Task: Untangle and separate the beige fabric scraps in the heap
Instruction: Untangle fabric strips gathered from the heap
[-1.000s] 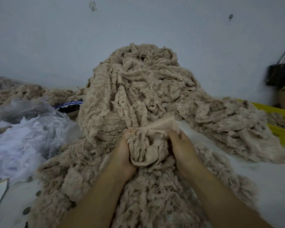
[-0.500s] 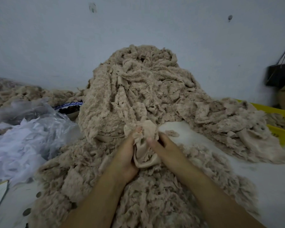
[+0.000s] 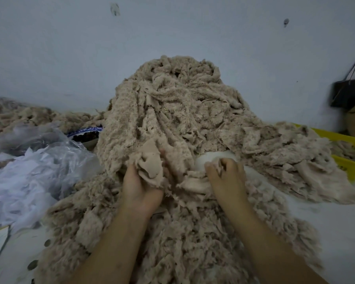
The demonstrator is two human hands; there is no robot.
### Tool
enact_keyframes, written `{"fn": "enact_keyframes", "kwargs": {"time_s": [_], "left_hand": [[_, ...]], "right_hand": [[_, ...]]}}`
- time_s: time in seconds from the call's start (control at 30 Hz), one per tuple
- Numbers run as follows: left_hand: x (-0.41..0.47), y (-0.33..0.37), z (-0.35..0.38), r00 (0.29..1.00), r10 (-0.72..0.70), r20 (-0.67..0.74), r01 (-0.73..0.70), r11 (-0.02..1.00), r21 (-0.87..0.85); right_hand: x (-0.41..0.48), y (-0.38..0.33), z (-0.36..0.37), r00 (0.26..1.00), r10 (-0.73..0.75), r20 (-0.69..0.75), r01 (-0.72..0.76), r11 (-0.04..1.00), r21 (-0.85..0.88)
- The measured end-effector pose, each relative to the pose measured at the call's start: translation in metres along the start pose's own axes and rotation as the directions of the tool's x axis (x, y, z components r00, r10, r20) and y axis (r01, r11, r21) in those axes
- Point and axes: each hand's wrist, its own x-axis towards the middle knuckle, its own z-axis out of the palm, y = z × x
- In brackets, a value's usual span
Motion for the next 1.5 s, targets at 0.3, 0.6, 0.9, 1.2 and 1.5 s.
{"fn": "enact_keyframes", "kwargs": {"time_s": [0.3,0.6,0.9,1.2,1.5], "left_hand": [[-0.013,-0.031,0.013,0.993,-0.057,0.107,0.000,0.881,0.474],[-0.004,-0.010,0.006,0.998,-0.011,0.060,0.001,0.985,0.171],[0.006,0.000,-0.001,0.992,0.091,-0.088,-0.094,0.995,-0.025],[0.008,-0.003,0.003,0.985,0.124,-0.117,-0.134,0.987,-0.083],[-0.001,-0.017,0.007,0.989,0.149,-0.001,-0.134,0.895,0.425]], "right_hand": [[-0.025,-0.026,0.002,0.903,-0.277,0.329,0.161,0.927,0.340],[-0.017,-0.012,0.001,0.828,-0.237,0.508,0.038,0.928,0.371],[-0.007,-0.008,-0.009,0.921,-0.011,0.388,-0.213,0.822,0.528],[-0.005,-0.015,-0.026,0.702,-0.225,0.676,-0.634,0.234,0.737],[0.004,-0.016,-0.022,0.825,-0.047,0.563,-0.501,0.397,0.769]]}}
